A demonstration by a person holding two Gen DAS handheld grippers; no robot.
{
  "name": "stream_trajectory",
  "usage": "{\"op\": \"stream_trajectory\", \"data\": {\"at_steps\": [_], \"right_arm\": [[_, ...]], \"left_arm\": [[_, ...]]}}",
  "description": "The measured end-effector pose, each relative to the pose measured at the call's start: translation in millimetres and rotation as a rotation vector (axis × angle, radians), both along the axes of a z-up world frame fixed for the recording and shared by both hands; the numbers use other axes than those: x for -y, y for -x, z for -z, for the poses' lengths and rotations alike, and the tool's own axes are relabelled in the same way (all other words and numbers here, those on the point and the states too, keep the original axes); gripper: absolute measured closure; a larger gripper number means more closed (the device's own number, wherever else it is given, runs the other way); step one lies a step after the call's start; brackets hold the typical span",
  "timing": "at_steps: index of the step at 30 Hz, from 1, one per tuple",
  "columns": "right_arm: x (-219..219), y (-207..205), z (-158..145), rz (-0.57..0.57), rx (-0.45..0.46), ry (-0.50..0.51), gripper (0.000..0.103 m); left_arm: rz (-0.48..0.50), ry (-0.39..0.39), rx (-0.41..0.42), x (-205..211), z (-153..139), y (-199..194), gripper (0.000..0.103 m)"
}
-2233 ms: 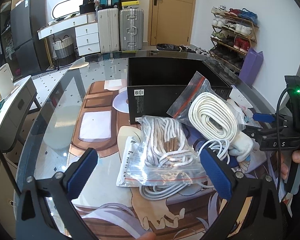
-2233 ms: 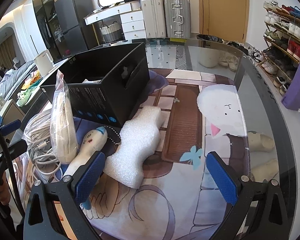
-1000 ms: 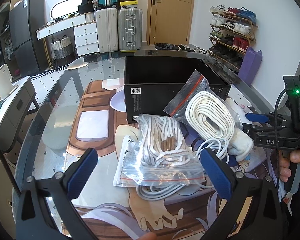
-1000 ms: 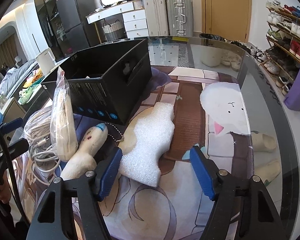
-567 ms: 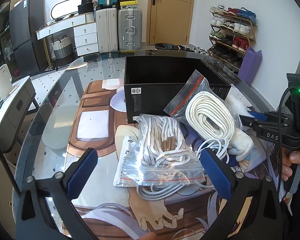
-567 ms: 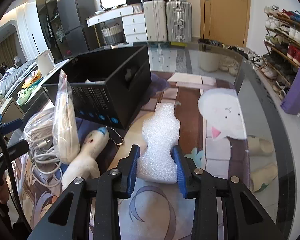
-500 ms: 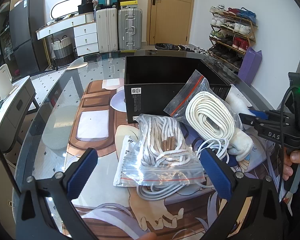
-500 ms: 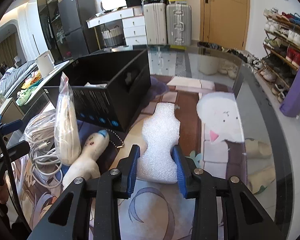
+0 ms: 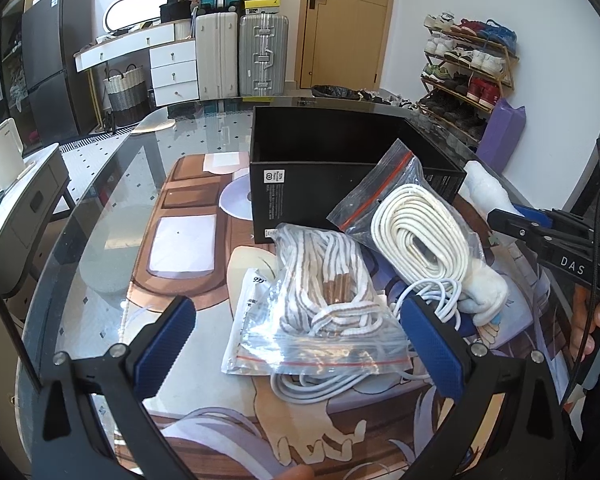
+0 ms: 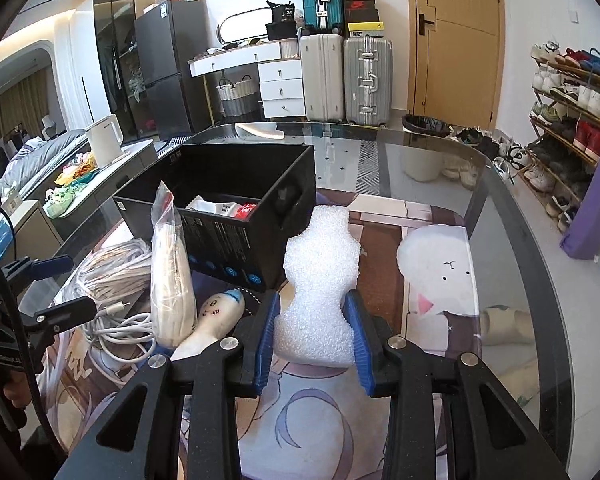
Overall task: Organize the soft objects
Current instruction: 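Close right gripper on white foam while left gripper closes on clear bag of white cables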
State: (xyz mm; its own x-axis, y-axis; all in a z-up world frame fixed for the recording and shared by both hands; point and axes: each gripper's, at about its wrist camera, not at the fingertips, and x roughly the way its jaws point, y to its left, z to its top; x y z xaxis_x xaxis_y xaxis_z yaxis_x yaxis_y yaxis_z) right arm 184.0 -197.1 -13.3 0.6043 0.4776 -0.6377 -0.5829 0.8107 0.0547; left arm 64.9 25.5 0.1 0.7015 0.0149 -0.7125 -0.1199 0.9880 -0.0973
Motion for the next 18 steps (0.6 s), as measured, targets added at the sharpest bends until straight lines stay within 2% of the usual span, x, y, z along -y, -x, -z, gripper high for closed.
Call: {"op": "stream_trajectory", "data": {"at_steps": [4,10,12,14,18], "right_arm": [[1,3,-3,-0.001,0.010,-0.006,0.069],[4,8,-6,-0.009,0.017,-0.009,0.069],[4,9,-6,-0.011,0.019,-0.009,0.069],[3,10,-6,-0.011,0.018,-0.010,0.069],[3,10,-6,-0.013,0.015,-0.009,0.069]], "left_arm": [[0.001,0.015,0.005,-1,-1,-2,0.000],[-0.021,-0.026,-0.012,-1,7,-13,0.000],[-0.019,-0.006,-0.014,-3,10,-14,0.002],[-0.013,0.005,-0.015,-4,11,-14,0.005],[0.022,0.012,-0.007,0,11,-11,0.021]]}}
